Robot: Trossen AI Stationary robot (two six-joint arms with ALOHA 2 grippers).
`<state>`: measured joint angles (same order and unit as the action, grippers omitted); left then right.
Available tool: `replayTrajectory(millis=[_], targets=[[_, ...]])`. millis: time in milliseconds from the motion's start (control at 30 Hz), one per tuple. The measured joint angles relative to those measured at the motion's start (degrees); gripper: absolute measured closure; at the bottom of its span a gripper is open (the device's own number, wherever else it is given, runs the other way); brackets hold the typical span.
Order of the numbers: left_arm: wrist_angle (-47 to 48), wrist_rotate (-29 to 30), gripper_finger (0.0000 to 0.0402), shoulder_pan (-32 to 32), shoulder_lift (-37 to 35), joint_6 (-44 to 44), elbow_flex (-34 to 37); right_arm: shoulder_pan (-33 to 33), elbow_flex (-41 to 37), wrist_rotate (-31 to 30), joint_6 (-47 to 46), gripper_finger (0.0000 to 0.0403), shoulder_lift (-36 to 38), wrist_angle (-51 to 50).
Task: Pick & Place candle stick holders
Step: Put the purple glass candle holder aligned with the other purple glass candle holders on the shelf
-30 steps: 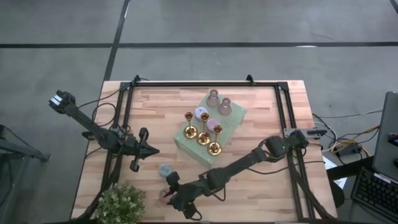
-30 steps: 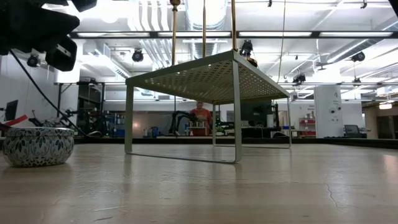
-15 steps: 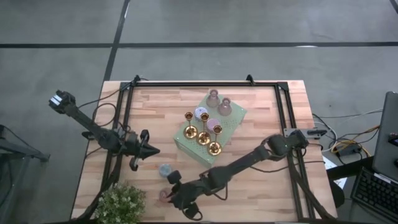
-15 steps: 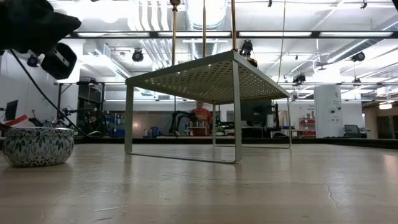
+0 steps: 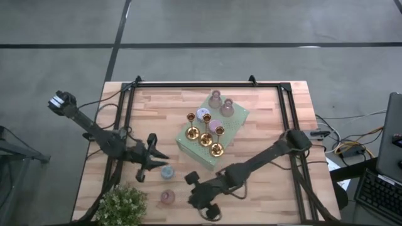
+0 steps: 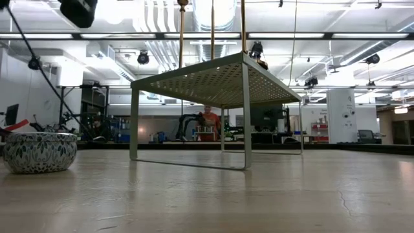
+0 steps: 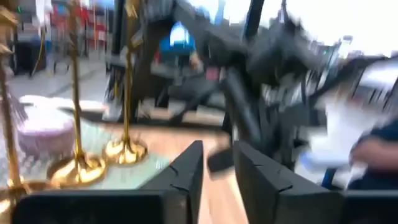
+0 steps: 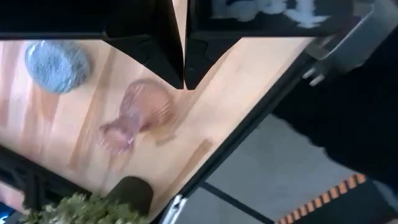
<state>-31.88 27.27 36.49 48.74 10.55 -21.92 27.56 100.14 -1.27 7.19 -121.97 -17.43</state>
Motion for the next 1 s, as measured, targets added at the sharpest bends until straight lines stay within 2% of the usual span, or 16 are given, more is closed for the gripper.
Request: replayTrajectory(millis=[100, 200, 400, 567, 867, 1000], targets=[[10.06, -0.12, 0.0279, 0.46, 4.99, 0.32, -6.60, 0.78, -8.54, 0.01, -1.14, 0.0395, 6.13, 5.39], [19.23, -0.58, 0.0264, 1.96, 10.29, 4.29, -13.27, 1.48, -17.47, -0.21, -3.72, 0.0395, 13.18, 10.67], [35.39, -0.77, 0.0263, 6.83, 21.56, 15.23, -26.04, 2.65, -34.04, -0.35, -8.44, 0.0395, 25.29, 19.88], [45.62, -0.72, 0.0264, 11.55, 29.45, 24.65, -33.37, 2.94, -44.93, -0.40, -11.50, 0.0395, 32.75, 29.60], [48.82, 0.34, 0.0264, 17.46, 42.06, 34.17, -39.37, 2.96, -53.22, -0.38, -13.25, 0.0395, 40.08, 37.02], [57.20, 0.36, 0.0264, 17.48, 45.62, 38.57, -43.75, 2.94, -53.46, -0.38, -12.93, 0.0395, 40.94, 37.96]])
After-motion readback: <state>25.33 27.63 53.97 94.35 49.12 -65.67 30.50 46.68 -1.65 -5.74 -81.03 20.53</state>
